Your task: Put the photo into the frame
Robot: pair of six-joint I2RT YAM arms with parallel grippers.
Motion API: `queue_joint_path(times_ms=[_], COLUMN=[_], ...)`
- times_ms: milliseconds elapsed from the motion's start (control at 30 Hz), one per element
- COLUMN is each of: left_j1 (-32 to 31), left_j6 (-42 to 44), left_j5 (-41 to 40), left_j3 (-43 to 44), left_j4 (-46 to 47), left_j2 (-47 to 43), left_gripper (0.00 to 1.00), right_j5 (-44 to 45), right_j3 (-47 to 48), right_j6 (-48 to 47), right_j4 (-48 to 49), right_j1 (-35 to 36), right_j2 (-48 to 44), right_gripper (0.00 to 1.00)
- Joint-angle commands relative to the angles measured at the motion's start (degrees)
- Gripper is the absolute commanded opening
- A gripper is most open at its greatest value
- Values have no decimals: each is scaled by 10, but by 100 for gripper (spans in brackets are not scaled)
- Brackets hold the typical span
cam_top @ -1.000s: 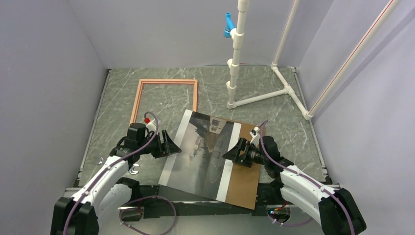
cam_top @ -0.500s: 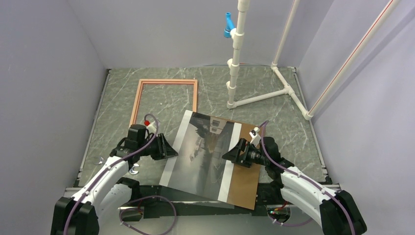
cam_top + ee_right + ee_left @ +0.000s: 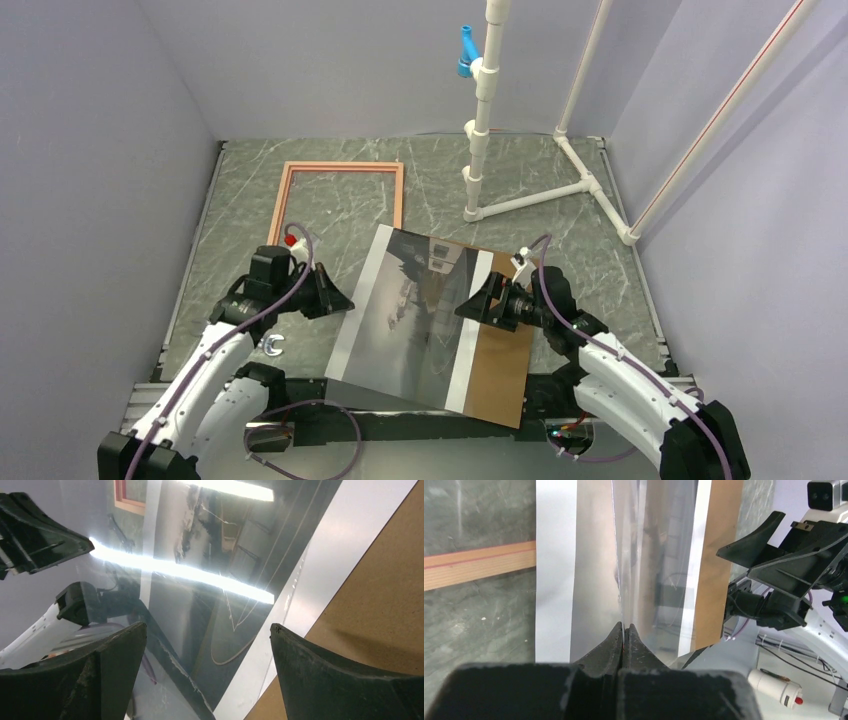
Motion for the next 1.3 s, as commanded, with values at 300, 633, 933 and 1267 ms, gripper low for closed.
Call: queue_joint_path(times_ms=[300, 633, 933, 1267], left_j1=[4, 4, 4, 4], left_j6=[58, 50, 55, 69], left_j5=[-148, -143, -157, -172], left_j3=[374, 487, 477, 514], left_j4=[-239, -270, -279, -300], left_j2=[-41, -43, -55, -53], left_gripper=[0, 0, 0, 0], right_j5=[88, 207, 379, 401], right_j3=[140, 263, 269, 205], right_j6=[-125, -147, -99, -46], right_j4=[-121, -162, -267, -270], right_j1=[19, 129, 152, 95], right_j2=[71, 280, 359, 357], right_gripper=[73, 9, 0, 0])
